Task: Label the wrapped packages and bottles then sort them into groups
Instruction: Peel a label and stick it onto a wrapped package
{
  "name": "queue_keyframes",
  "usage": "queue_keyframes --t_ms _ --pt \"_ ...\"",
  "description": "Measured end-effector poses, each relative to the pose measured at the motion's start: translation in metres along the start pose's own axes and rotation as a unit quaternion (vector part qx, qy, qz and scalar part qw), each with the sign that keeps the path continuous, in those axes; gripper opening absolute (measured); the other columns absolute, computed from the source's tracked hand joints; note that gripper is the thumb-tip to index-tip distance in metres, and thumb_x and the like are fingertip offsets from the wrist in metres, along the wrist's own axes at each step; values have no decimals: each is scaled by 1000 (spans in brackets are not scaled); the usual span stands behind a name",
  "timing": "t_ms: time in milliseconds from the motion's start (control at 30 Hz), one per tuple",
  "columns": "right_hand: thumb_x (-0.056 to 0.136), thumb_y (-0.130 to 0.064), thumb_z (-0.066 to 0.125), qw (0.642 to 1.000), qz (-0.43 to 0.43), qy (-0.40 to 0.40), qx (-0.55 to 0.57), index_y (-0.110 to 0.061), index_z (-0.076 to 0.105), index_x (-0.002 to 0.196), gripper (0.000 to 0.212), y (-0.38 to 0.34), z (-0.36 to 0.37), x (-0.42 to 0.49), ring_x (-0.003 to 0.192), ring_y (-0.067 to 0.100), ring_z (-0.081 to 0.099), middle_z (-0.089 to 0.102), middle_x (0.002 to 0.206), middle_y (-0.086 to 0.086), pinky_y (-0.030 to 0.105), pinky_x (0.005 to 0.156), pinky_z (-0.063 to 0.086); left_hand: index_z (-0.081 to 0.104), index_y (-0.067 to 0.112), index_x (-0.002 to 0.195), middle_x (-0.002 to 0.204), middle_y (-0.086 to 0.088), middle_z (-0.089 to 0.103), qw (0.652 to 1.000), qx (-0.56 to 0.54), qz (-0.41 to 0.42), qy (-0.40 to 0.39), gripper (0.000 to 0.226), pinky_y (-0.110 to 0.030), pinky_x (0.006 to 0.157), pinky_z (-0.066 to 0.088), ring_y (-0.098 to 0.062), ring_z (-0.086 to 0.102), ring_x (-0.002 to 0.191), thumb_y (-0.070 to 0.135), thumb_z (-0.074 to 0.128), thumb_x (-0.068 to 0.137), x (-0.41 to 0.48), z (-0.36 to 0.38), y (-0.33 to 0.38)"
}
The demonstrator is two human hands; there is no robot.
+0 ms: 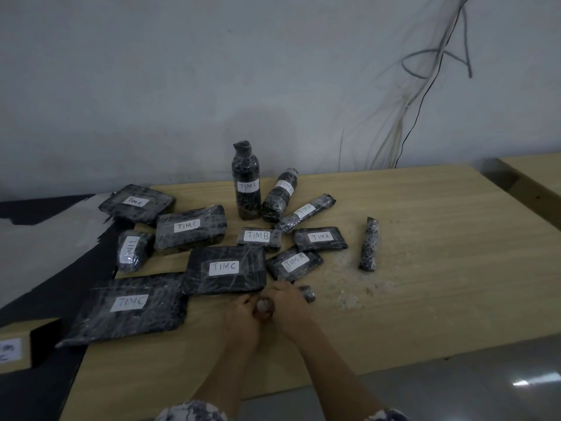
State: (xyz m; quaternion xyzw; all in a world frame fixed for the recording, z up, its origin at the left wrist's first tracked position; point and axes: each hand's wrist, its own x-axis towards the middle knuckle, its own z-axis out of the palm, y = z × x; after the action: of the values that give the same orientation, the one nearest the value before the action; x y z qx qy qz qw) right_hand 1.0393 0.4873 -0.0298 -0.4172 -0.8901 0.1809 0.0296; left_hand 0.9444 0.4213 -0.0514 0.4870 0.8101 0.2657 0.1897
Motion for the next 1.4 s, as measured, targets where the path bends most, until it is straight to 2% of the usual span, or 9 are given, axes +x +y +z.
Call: queue_keyframes --t_ms 200,367,500,733,933,1033,1133,1267,1400 --pt "91 -14 55 994 83 42 55 -15 63 122 32 49 -14 -12 111 20 54 57 126 1 24 94 41 56 17 130 139 -2 49 998 -31 -49 -31 39 -26 102 35 -18 47 122 14 55 91 3 -5 -4" --pt "89 -11 56 984 134 43 105 -13 68 109 24 60 -17 -16 101 21 61 67 110 5 21 79 39 65 11 119 122 -3 63 992 -97 -77 -6 38 -19 88 37 -18 57 109 14 70 81 5 -7 -5" --pt "86 -10 54 975 182 70 110 -9 65 112 29 49 -15 -15 103 24 57 58 119 6 28 89 46 69 10 110 111 -4 66 989 -123 -87 7 32 -19 79 37 -12 55 94 13 73 78 4 -8 -1" --pt "81 -62 55 967 232 78 72 -14 45 124 65 30 6 -17 115 28 42 38 132 3 37 95 39 56 13 82 91 0 52 989 -136 -53 40 12 -25 72 37 -22 54 91 12 68 82 3 2 0" --pt "89 -22 60 954 190 175 153 -9 62 99 16 42 16 -17 90 30 51 56 114 8 29 73 27 52 12 77 86 -1 49 989 -124 -43 67 19 -27 68 36 -19 49 84 20 68 84 4 10 -2" --pt "89 -8 54 950 196 189 156 -6 62 95 11 43 17 -16 86 28 48 57 112 9 29 71 26 53 14 72 85 -3 51 986 -142 -49 66 19 -27 70 36 -22 51 85 13 59 90 5 9 -1" --pt "88 -14 55 936 229 205 169 -5 61 92 11 37 14 -14 84 23 43 56 109 6 28 72 25 43 22 63 82 -4 50 986 -142 -56 66 34 -26 67 32 -21 49 82 10 52 93 5 7 -2" --pt "90 -46 55 938 261 186 132 -11 58 93 36 32 10 -7 92 25 47 50 108 2 31 82 33 50 14 72 86 -5 53 987 -139 -53 58 24 -16 61 32 -19 49 83 6 47 95 4 6 -4" --pt "93 -36 54 929 288 178 151 -10 59 101 28 32 8 -1 101 26 48 51 115 3 32 88 36 55 11 83 91 -3 54 985 -145 -58 71 18 -9 63 32 -16 49 86 5 44 95 1 2 -3"
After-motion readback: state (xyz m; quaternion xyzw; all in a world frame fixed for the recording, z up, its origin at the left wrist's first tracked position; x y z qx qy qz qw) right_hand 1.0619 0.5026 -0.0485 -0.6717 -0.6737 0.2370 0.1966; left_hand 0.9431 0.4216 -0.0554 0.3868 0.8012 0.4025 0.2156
